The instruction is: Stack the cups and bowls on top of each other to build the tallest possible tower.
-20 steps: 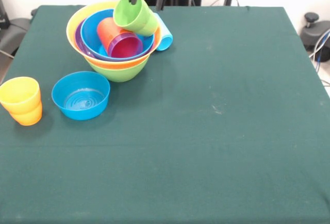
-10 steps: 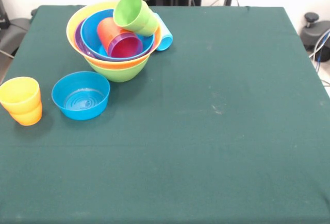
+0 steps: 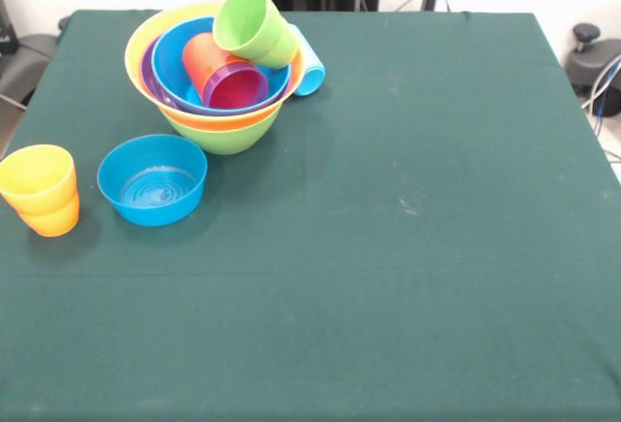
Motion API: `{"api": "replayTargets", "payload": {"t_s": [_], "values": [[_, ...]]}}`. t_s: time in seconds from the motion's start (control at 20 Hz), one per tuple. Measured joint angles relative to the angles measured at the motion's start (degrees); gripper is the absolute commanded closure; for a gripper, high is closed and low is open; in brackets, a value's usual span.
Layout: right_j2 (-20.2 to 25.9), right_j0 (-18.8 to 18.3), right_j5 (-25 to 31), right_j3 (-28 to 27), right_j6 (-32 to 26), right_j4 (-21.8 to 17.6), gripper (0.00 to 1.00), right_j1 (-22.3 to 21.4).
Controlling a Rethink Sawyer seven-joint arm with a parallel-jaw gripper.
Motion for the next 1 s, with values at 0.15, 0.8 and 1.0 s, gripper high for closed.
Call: {"api": "replayTargets", "payload": {"t_s": [0.15,0.8,1.0], "values": [[0.49,-0.06,-0.02,-0.19,0.00,0.45,0.00,0.35],[0.94,-2.38,1.00,-5.44,0.00,0.50,0.00,3.40],[0.97,-2.40,1.01,-7.48,0.00,0.49,0.00,4.73]]}}
